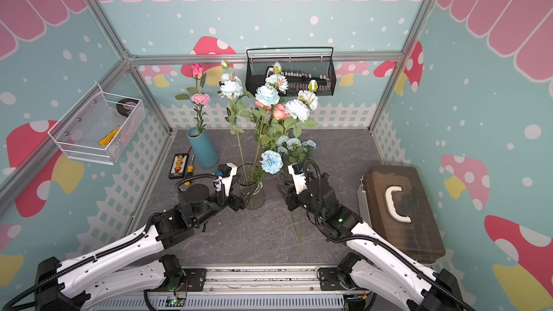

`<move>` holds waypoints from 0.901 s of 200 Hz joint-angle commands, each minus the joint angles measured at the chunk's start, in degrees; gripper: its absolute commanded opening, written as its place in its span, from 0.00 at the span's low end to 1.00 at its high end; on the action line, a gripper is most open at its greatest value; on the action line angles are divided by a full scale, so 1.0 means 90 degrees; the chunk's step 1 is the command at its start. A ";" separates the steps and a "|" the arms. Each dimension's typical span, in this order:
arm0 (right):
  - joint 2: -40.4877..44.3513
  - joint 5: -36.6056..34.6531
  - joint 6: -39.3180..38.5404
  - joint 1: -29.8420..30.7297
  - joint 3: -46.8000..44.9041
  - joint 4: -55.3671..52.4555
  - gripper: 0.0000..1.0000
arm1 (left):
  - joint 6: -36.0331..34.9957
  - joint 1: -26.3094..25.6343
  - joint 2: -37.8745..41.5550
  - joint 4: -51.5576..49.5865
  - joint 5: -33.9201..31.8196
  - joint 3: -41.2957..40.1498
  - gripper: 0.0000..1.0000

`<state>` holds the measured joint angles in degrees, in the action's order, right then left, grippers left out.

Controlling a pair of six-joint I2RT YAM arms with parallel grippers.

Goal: Pick out blue flowers from the vase
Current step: Pick up the flower from the vase.

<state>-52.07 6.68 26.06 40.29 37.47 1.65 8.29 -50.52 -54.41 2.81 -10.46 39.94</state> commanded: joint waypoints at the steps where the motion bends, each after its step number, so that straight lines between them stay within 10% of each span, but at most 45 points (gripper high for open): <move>1: -0.0258 0.0558 0.0056 -0.0043 0.0007 0.0602 0.32 | -0.0104 -0.0031 0.0146 0.0094 -0.0582 -0.0128 0.78; 180: -0.4010 0.1999 -0.0230 0.0063 0.3832 -0.0156 0.32 | 0.0114 0.0757 0.0684 -0.0234 -0.0111 -0.0460 0.80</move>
<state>-85.49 21.85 24.08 40.21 68.03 3.66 8.99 -44.07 -47.40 2.07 -13.63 35.53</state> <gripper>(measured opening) 0.321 0.794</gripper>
